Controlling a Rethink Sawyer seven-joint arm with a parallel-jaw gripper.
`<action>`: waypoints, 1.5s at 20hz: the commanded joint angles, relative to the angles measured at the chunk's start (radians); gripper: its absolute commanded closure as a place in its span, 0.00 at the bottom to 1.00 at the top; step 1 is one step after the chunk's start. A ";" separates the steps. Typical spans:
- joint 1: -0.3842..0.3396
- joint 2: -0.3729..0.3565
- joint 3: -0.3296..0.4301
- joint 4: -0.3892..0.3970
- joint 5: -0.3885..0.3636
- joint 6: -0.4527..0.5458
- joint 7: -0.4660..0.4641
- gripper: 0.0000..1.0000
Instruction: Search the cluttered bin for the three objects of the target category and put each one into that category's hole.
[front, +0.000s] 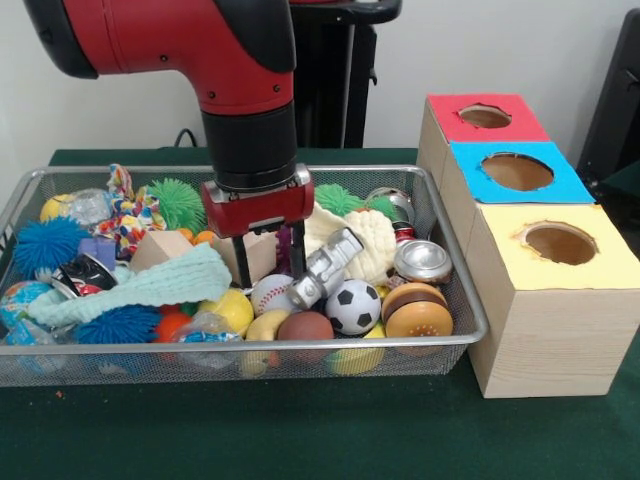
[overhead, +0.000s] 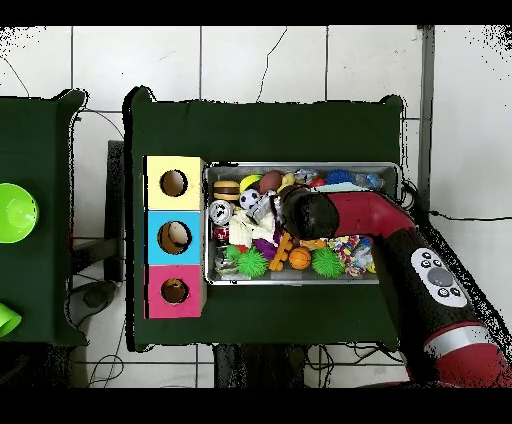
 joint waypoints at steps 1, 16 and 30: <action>0.009 0.079 0.023 -0.050 -0.046 -0.052 -0.023 0.00; 0.038 0.104 -0.027 -0.079 -0.133 -0.128 -0.028 0.00; 0.041 0.193 -0.028 -0.095 -0.207 -0.349 0.044 0.00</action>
